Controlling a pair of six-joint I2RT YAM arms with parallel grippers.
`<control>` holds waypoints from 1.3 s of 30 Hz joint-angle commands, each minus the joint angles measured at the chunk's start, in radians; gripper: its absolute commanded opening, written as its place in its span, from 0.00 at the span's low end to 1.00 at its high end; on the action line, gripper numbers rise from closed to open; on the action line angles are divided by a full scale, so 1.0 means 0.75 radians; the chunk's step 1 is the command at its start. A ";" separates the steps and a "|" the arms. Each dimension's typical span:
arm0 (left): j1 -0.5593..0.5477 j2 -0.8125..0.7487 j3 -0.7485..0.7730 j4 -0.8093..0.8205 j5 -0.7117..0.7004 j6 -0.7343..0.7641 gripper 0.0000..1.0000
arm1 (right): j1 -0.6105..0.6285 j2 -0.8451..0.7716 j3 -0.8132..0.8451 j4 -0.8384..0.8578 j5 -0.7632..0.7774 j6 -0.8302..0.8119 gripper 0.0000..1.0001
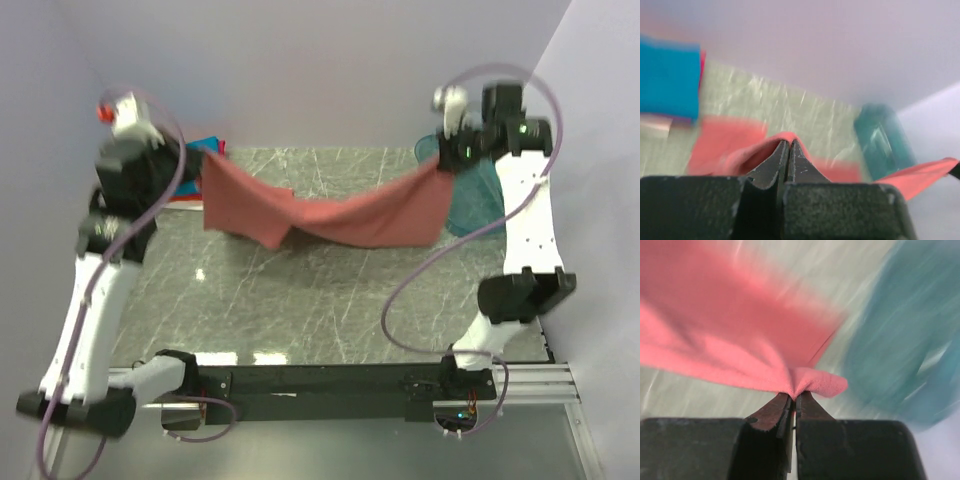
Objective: Fold and stack the t-shirts
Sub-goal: Flatten the tshirt out
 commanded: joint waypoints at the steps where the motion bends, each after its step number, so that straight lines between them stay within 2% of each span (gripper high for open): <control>1: 0.051 0.185 0.546 0.152 0.010 -0.002 0.00 | 0.090 0.085 0.525 0.041 0.034 0.150 0.00; 2: 0.052 0.273 0.668 0.146 0.032 -0.016 0.00 | 0.105 0.022 0.526 0.129 0.099 0.198 0.00; 4: 0.052 0.328 0.929 0.142 0.073 -0.069 0.00 | 0.107 -0.017 0.591 0.163 0.055 0.199 0.00; 6: 0.052 0.288 0.953 0.203 0.130 -0.098 0.00 | 0.052 -0.115 0.575 0.187 -0.043 0.221 0.00; 7: 0.052 0.241 0.834 0.250 0.157 -0.120 0.00 | -0.045 -0.176 0.400 0.232 -0.211 0.229 0.00; 8: 0.054 0.107 0.618 0.362 0.202 -0.145 0.00 | -0.077 -0.345 0.265 0.374 -0.256 0.231 0.00; 9: 0.054 0.029 0.503 0.421 0.228 -0.153 0.00 | -0.099 -0.446 -0.024 0.455 -0.280 0.225 0.00; 10: 0.052 -0.043 0.400 0.448 0.249 -0.159 0.00 | -0.118 -0.627 -0.148 0.514 -0.291 0.207 0.00; 12: 0.052 -0.227 0.151 0.381 0.276 -0.167 0.00 | -0.124 -0.763 -0.347 0.531 -0.295 0.089 0.00; 14: 0.052 -0.374 -0.005 0.296 0.302 -0.176 0.00 | -0.124 -0.859 -0.562 0.466 -0.293 -0.030 0.00; 15: 0.052 -0.415 -0.150 0.198 0.329 -0.192 0.00 | -0.124 -0.876 -0.633 0.387 -0.283 -0.071 0.00; 17: 0.052 -0.534 -0.294 0.071 0.390 -0.212 0.00 | -0.132 -0.915 -0.858 0.319 -0.242 -0.183 0.00; 18: 0.052 -0.571 -0.432 0.034 0.414 -0.241 0.00 | -0.132 -0.921 -0.938 0.292 -0.230 -0.218 0.00; 19: 0.052 -0.612 -0.498 0.007 0.435 -0.255 0.00 | -0.132 -0.913 -1.085 0.264 -0.225 -0.259 0.00; 21: 0.049 -0.712 -0.667 -0.081 0.480 -0.300 0.00 | -0.132 -0.891 -1.233 0.218 -0.173 -0.368 0.00; 22: 0.043 -0.733 -0.717 -0.105 0.492 -0.311 0.00 | -0.130 -0.858 -1.359 0.222 -0.148 -0.394 0.00; 25: 0.029 -0.757 -0.899 -0.177 0.588 -0.350 0.00 | -0.134 -0.811 -1.544 0.273 -0.058 -0.464 0.00; 30: 0.015 -0.753 -1.089 -0.210 0.705 -0.405 0.01 | -0.132 -0.758 -1.614 0.229 -0.011 -0.544 0.00; 34: -0.024 -0.757 -1.145 -0.292 0.730 -0.405 0.01 | -0.134 -0.723 -1.614 0.196 0.065 -0.587 0.00; 36: -0.051 -0.757 -1.168 -0.343 0.736 -0.397 0.14 | -0.132 -0.723 -1.616 0.226 0.100 -0.575 0.01; 37: -0.053 -0.757 -1.164 -0.373 0.722 -0.389 0.22 | -0.134 -0.725 -1.604 0.241 0.120 -0.552 0.15; 38: -0.053 -0.757 -1.123 -0.432 0.667 -0.378 0.34 | -0.132 -0.729 -1.596 0.261 0.143 -0.542 0.22; 39: -0.053 -0.759 -1.086 -0.471 0.614 -0.348 0.38 | -0.134 -0.735 -1.559 0.267 0.141 -0.534 0.28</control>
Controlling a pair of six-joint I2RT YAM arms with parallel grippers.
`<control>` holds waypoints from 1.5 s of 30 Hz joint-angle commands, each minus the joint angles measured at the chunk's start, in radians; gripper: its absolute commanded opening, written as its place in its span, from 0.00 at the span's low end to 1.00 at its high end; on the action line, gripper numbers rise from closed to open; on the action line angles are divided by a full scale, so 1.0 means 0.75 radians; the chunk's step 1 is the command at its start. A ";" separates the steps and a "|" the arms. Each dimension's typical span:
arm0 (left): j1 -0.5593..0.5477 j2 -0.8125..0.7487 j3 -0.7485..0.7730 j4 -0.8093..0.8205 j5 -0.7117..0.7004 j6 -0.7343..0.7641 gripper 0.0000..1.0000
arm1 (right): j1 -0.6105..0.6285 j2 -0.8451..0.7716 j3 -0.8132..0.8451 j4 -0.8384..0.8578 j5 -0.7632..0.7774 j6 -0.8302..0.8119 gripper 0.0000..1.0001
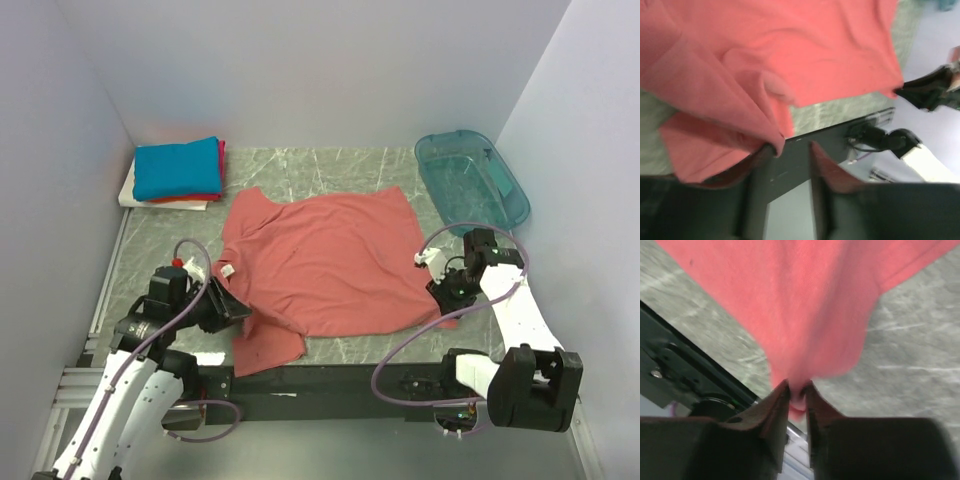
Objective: Fold and stack the t-shirts
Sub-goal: Flatten the tshirt out
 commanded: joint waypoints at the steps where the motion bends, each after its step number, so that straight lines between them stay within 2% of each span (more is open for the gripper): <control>1: -0.006 -0.017 0.119 -0.143 -0.116 0.047 0.43 | -0.012 -0.022 0.099 0.029 0.066 0.015 0.38; 2: -0.006 -0.015 0.178 -0.169 -0.179 0.070 0.55 | -0.012 -0.026 0.127 0.029 0.036 0.027 0.42; 3: -0.006 -0.013 0.296 -0.222 -0.328 0.114 0.61 | -0.014 -0.030 0.186 0.029 0.017 0.039 0.46; 5: -0.006 0.002 0.413 -0.217 -0.443 0.145 0.73 | -0.012 -0.008 0.250 0.055 -0.038 0.099 0.52; 9: -0.006 0.083 0.416 -0.023 -0.481 0.207 0.75 | -0.012 0.143 0.359 0.141 -0.283 0.215 0.53; 12: -0.004 0.234 0.353 0.255 -0.458 0.268 0.77 | -0.008 0.329 0.389 0.215 -0.406 0.297 0.53; 15: 0.029 0.500 0.393 0.448 -0.495 0.358 0.77 | -0.008 0.511 0.451 0.260 -0.437 0.387 0.53; 16: 0.049 0.650 0.418 0.483 -0.469 0.374 0.77 | -0.008 0.542 0.463 0.278 -0.429 0.405 0.53; 19: 0.106 0.937 0.545 0.601 -0.472 0.440 0.71 | -0.008 0.610 0.506 0.323 -0.425 0.444 0.53; 23: 0.131 1.247 0.800 0.628 -0.505 0.558 0.67 | -0.008 0.622 0.541 0.372 -0.437 0.481 0.52; 28: 0.135 1.604 1.068 0.557 -0.575 0.697 0.61 | -0.008 0.661 0.604 0.426 -0.466 0.538 0.52; 32: 0.139 1.793 1.270 0.481 -0.622 0.781 0.60 | -0.008 0.704 0.655 0.515 -0.439 0.604 0.52; 37: 0.145 1.930 1.365 0.440 -0.699 0.782 0.60 | 0.021 0.835 0.788 0.495 -0.374 0.667 0.50; 41: 0.145 2.014 1.430 0.377 -0.736 0.786 0.59 | 0.068 0.868 0.780 0.532 -0.294 0.673 0.50; 45: 0.143 2.145 1.516 0.297 -0.759 0.794 0.57 | 0.076 0.888 0.803 0.518 -0.310 0.684 0.50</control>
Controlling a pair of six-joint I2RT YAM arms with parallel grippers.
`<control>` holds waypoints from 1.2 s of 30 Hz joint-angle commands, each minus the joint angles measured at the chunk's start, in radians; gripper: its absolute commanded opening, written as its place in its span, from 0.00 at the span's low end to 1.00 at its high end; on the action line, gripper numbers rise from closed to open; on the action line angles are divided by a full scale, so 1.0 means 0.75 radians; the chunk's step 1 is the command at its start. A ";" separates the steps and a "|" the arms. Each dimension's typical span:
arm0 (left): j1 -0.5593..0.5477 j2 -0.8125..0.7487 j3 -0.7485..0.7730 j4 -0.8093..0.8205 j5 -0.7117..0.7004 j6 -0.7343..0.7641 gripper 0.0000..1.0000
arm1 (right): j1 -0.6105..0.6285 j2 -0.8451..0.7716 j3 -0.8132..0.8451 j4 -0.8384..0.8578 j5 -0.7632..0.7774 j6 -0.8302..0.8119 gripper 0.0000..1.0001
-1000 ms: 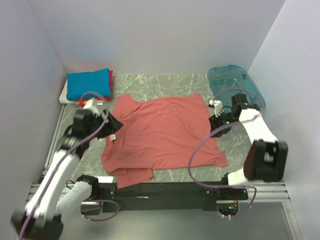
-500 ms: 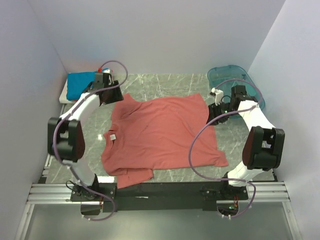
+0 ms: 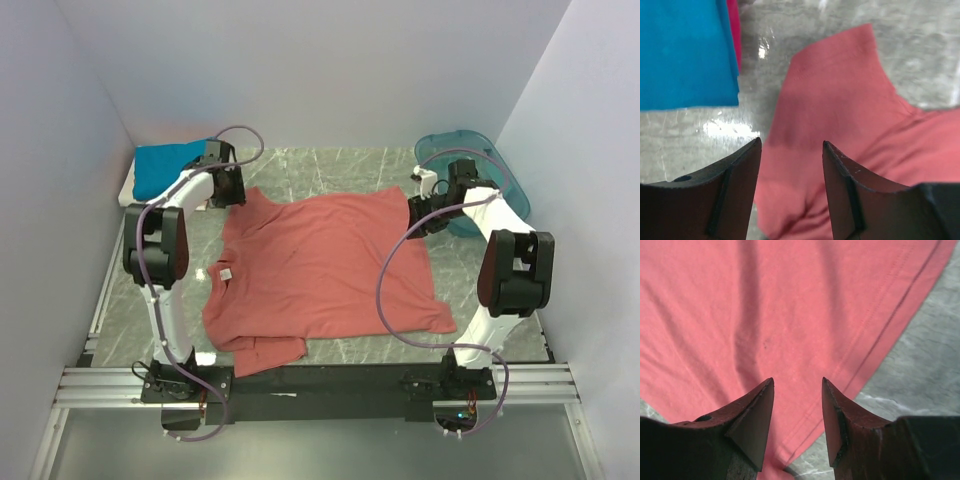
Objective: Fold and stack the t-shirts
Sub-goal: Flatten the tshirt out
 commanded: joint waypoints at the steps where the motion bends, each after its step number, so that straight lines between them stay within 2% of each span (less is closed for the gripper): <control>1: 0.001 0.080 0.116 -0.092 -0.045 0.035 0.57 | 0.012 0.000 0.055 0.021 0.007 0.026 0.50; 6: -0.005 0.183 0.176 -0.147 -0.037 0.042 0.54 | 0.014 -0.006 0.055 0.009 -0.030 0.016 0.50; 8: -0.005 0.205 0.194 -0.160 -0.020 0.042 0.48 | 0.014 -0.014 0.051 0.003 -0.041 0.010 0.50; 9: -0.005 0.224 0.199 -0.164 -0.010 0.042 0.42 | 0.014 -0.014 0.049 0.003 -0.043 0.012 0.50; 13: -0.023 0.187 0.176 -0.099 -0.012 0.044 0.01 | 0.014 -0.026 0.039 -0.003 -0.055 0.002 0.50; 18: -0.127 0.009 0.158 -0.002 -0.028 0.074 0.00 | 0.014 -0.038 0.012 -0.001 -0.065 -0.013 0.50; 22: -0.319 -0.054 0.152 0.006 -0.010 0.103 0.00 | 0.012 -0.036 -0.020 0.007 -0.071 -0.015 0.49; 24: -0.395 -0.062 0.115 -0.023 -0.024 0.103 0.01 | 0.012 -0.049 -0.041 0.013 -0.073 -0.017 0.49; 27: -0.554 -0.105 -0.024 -0.011 -0.063 0.105 0.20 | 0.012 -0.063 -0.072 0.019 -0.071 -0.027 0.49; 28: -0.632 -0.120 -0.063 -0.004 -0.075 0.103 0.32 | 0.010 -0.065 -0.080 0.015 -0.069 -0.033 0.49; 31: -0.741 -0.171 -0.151 -0.029 -0.165 0.068 0.40 | 0.008 -0.071 -0.084 0.005 -0.067 -0.046 0.49; 33: -0.763 -0.250 -0.198 -0.023 -0.310 0.050 0.43 | 0.004 -0.073 -0.080 0.001 -0.071 -0.050 0.49; 36: -0.741 -0.393 -0.245 0.028 -0.443 0.039 0.59 | 0.004 -0.079 -0.074 -0.003 -0.085 -0.041 0.49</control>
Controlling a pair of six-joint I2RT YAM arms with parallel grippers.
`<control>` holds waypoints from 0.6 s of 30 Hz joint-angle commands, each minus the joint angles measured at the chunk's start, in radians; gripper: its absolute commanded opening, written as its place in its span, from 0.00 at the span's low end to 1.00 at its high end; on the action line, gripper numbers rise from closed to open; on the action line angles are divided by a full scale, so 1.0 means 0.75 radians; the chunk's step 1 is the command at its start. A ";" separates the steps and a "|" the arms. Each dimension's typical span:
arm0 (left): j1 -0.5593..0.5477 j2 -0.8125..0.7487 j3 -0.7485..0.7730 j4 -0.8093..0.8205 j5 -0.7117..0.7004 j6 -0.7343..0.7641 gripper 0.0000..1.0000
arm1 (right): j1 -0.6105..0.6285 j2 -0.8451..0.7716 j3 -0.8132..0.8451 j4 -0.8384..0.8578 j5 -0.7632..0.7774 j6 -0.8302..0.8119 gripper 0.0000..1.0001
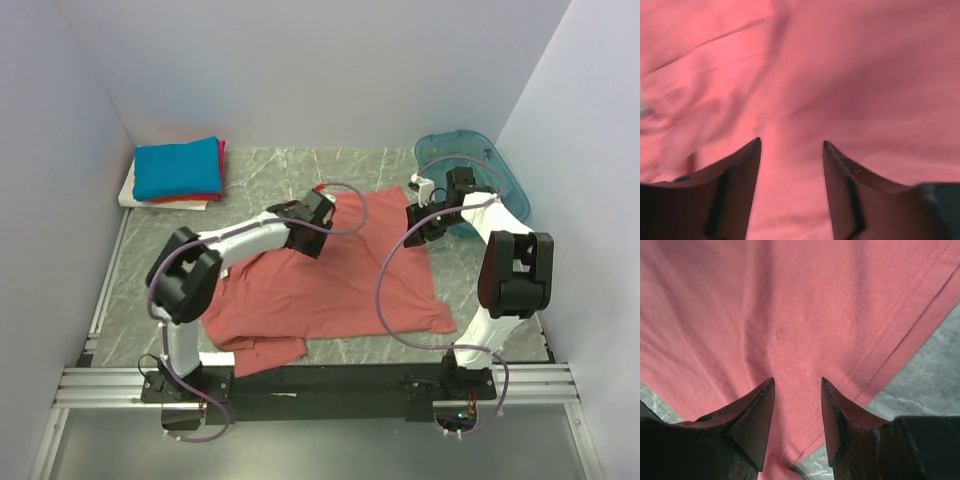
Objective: Fold and stack the t-shirts
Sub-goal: Flatten the tshirt out
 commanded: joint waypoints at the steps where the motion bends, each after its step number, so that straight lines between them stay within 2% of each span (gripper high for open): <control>1: 0.108 -0.257 -0.019 0.089 -0.217 -0.024 0.62 | -0.010 -0.072 0.011 -0.002 -0.040 -0.015 0.49; 4: 0.222 -0.284 0.009 0.098 -0.019 0.015 0.65 | -0.008 -0.070 0.007 0.000 -0.059 -0.005 0.49; 7: 0.314 -0.193 0.079 0.069 0.137 0.084 0.64 | -0.008 -0.072 -0.009 0.006 -0.071 0.001 0.49; 11: 0.380 0.014 0.217 -0.020 0.268 0.111 0.59 | -0.008 -0.072 -0.022 0.006 -0.071 -0.003 0.49; 14: 0.417 0.114 0.318 -0.053 0.380 0.107 0.56 | -0.008 -0.078 -0.030 0.002 -0.071 -0.007 0.49; 18: 0.429 0.194 0.420 -0.147 0.440 0.093 0.55 | -0.008 -0.087 -0.040 0.008 -0.083 -0.005 0.49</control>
